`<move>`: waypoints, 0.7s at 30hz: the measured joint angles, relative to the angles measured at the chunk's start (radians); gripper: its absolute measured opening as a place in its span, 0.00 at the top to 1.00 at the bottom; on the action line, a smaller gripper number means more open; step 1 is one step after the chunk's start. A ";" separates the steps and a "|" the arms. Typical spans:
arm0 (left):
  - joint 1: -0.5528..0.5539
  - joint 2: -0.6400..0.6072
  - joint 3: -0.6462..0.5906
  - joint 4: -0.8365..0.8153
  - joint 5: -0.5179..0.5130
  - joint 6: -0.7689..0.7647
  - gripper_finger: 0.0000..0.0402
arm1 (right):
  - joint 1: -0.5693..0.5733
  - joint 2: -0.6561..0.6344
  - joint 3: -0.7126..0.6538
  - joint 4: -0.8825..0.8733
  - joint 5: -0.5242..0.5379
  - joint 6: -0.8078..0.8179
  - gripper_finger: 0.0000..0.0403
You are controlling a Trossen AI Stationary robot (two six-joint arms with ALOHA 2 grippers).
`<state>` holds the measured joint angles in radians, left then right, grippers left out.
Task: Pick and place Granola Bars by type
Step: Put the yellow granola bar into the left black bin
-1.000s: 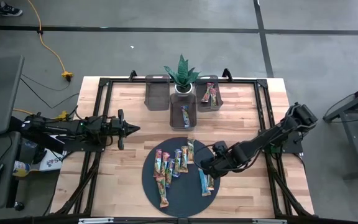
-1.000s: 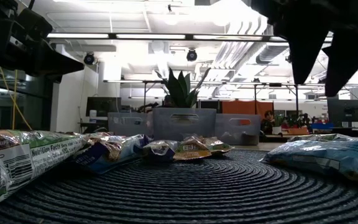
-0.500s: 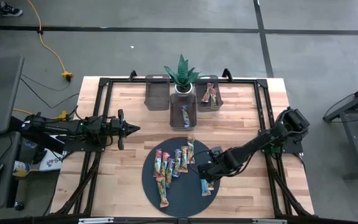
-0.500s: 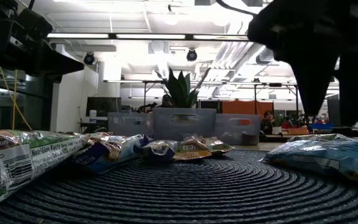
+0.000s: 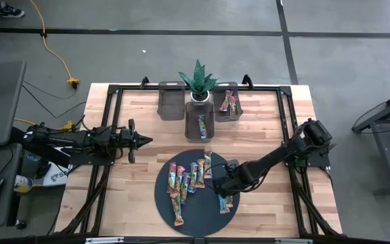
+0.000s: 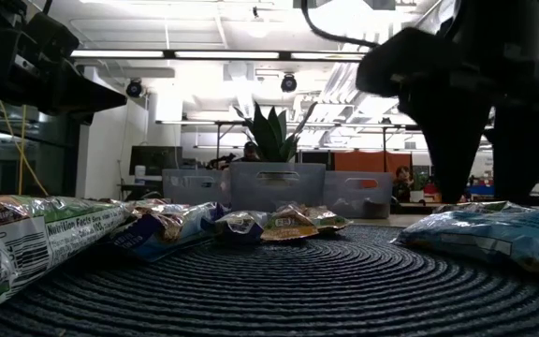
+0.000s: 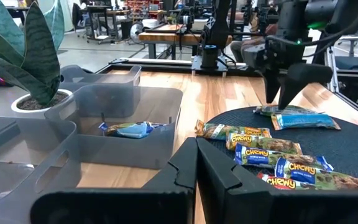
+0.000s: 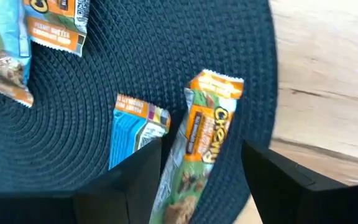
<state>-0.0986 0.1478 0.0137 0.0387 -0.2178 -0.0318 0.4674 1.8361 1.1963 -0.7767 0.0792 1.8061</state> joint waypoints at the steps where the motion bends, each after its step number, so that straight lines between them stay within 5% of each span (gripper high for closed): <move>1: 0.000 0.000 0.000 0.000 0.000 0.000 1.00 | -0.002 0.007 0.000 0.001 -0.005 0.000 0.48; 21: 0.000 0.000 0.000 0.000 0.000 0.000 1.00 | -0.003 0.050 0.000 0.001 -0.034 0.027 0.48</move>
<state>-0.0982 0.1478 0.0136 0.0387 -0.2176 -0.0316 0.4641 1.8862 1.1961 -0.7761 0.0452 1.8330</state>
